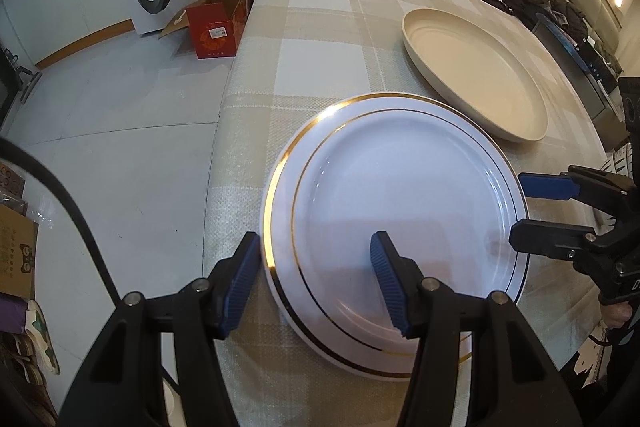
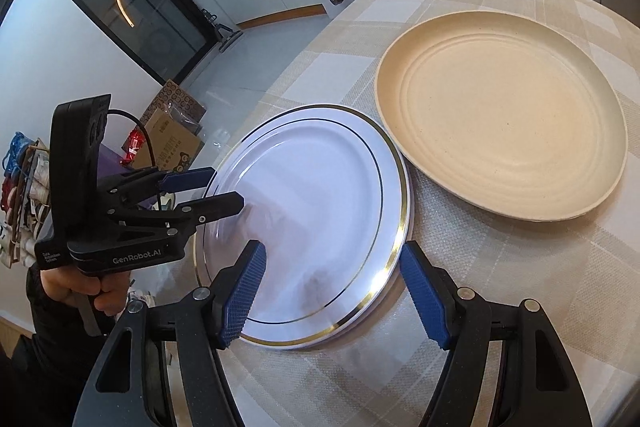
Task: Organize plates and bowls
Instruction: 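Lower the white plate onto the other and open the right gripper, then move the right gripper to the rim of the cream plate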
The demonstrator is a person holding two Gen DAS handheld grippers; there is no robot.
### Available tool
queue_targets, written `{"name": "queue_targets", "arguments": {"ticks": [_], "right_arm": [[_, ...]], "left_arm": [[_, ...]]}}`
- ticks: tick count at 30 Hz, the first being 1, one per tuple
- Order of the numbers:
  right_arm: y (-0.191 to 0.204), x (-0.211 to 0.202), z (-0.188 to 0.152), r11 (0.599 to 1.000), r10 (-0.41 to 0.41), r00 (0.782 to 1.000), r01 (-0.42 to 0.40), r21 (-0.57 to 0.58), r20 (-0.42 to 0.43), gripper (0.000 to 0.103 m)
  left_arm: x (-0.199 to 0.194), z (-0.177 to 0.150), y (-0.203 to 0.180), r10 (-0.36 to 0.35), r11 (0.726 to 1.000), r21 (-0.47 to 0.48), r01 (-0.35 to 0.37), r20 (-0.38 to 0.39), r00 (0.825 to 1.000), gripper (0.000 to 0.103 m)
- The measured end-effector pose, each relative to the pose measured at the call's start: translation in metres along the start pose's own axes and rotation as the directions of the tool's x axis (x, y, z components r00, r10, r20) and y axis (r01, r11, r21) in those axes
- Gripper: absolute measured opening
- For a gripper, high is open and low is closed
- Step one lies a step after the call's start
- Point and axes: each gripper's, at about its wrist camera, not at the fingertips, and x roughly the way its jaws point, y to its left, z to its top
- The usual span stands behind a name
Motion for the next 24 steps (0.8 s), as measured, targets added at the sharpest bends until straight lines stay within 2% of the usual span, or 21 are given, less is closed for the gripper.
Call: {"name": "queue_targets", "arguments": {"ticks": [4, 14, 15, 17, 21, 23, 24], "right_arm": [[-0.003, 0.0, 0.001, 1.0, -0.011, 1.0, 0.011, -0.004, 0.002, 0.072], [-0.009, -0.007, -0.004, 0.999, -0.046, 0.999, 0.046, -0.018, 0.008, 0.074], [-0.011, -0.01, -0.005, 0.999, -0.045, 0.999, 0.045, -0.013, 0.014, 0.078], [-0.013, -0.015, -0.005, 0.999, -0.04, 0.999, 0.04, -0.003, 0.028, 0.082], [-0.017, -0.026, -0.006, 0.999, -0.035, 0.998, 0.034, 0.019, 0.061, 0.089], [-0.02, -0.03, -0.008, 0.999, -0.032, 0.997, 0.03, 0.033, 0.073, 0.092], [-0.022, -0.033, -0.008, 0.999, -0.032, 0.996, 0.028, 0.045, 0.084, 0.096]], "left_arm": [[0.0, 0.001, 0.001, -0.007, 1.0, -0.004, 0.007, 0.007, 1.0, 0.056], [-0.003, -0.005, -0.004, -0.017, 1.0, 0.004, 0.017, 0.008, 1.0, 0.066], [-0.005, -0.005, -0.004, -0.017, 1.0, 0.003, 0.017, 0.009, 1.0, 0.068], [-0.01, -0.007, -0.003, -0.011, 1.0, -0.004, 0.011, 0.025, 1.0, 0.078], [-0.023, -0.009, -0.004, -0.025, 1.0, -0.013, 0.026, 0.058, 0.998, 0.084], [-0.031, -0.009, -0.005, -0.025, 0.999, -0.019, 0.027, 0.084, 0.996, 0.098], [-0.035, -0.009, -0.006, -0.03, 0.999, -0.021, 0.032, 0.1, 0.994, 0.099]]}}
